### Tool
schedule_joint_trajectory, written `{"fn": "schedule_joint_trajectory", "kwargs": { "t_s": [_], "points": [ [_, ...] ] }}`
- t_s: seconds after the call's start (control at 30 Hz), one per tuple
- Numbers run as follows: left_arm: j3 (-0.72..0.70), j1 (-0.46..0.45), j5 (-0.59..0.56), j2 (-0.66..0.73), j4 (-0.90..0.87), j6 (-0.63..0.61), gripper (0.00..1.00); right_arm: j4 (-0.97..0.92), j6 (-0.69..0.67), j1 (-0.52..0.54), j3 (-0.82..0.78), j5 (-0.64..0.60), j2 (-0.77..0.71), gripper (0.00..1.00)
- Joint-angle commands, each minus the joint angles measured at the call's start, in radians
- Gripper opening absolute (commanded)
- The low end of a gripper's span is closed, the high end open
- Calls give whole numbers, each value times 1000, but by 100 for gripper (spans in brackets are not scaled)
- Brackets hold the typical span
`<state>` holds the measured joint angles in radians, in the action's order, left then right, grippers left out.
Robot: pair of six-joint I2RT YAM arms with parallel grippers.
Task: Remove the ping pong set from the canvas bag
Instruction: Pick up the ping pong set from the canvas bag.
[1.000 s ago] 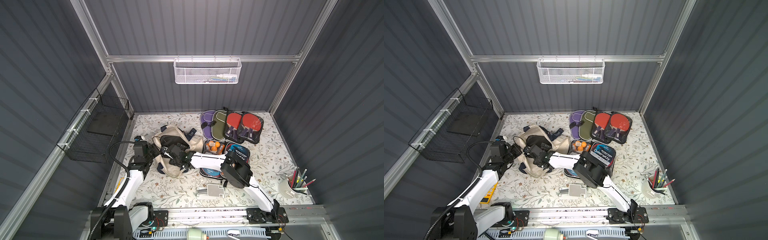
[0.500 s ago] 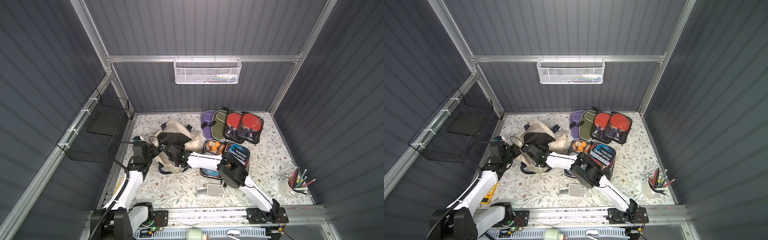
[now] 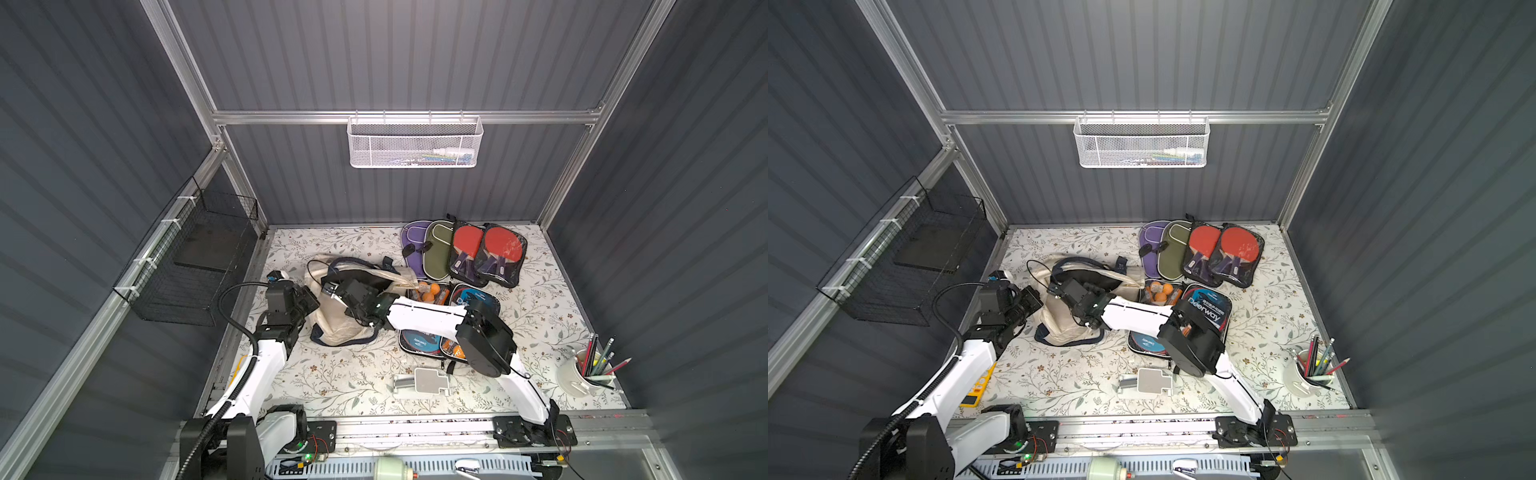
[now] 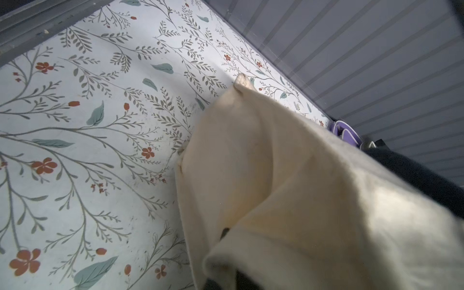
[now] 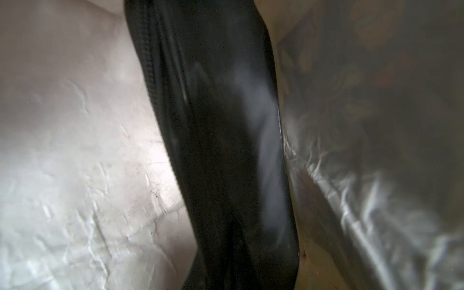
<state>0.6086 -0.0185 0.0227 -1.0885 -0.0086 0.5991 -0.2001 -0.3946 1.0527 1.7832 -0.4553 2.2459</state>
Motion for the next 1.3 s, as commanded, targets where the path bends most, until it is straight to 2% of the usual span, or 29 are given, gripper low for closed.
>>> {"fn": "schedule_joint_trajectory", "kwargs": {
  "t_s": [0.0, 0.23, 0.7, 1.27],
  "points": [
    [48, 3, -10, -36, -48, -2, 0, -8, 178, -2, -29, 176, -97, 0],
    [146, 5, -36, -111, -39, -13, 0, -28, 217, 0, -86, 317, -227, 0],
    [235, 42, -111, -181, -51, -39, 0, 5, 323, -28, -160, 333, -382, 0],
    [335, 46, -63, -264, -68, -67, 0, 34, 522, -104, -194, 506, -640, 0]
  ]
}}
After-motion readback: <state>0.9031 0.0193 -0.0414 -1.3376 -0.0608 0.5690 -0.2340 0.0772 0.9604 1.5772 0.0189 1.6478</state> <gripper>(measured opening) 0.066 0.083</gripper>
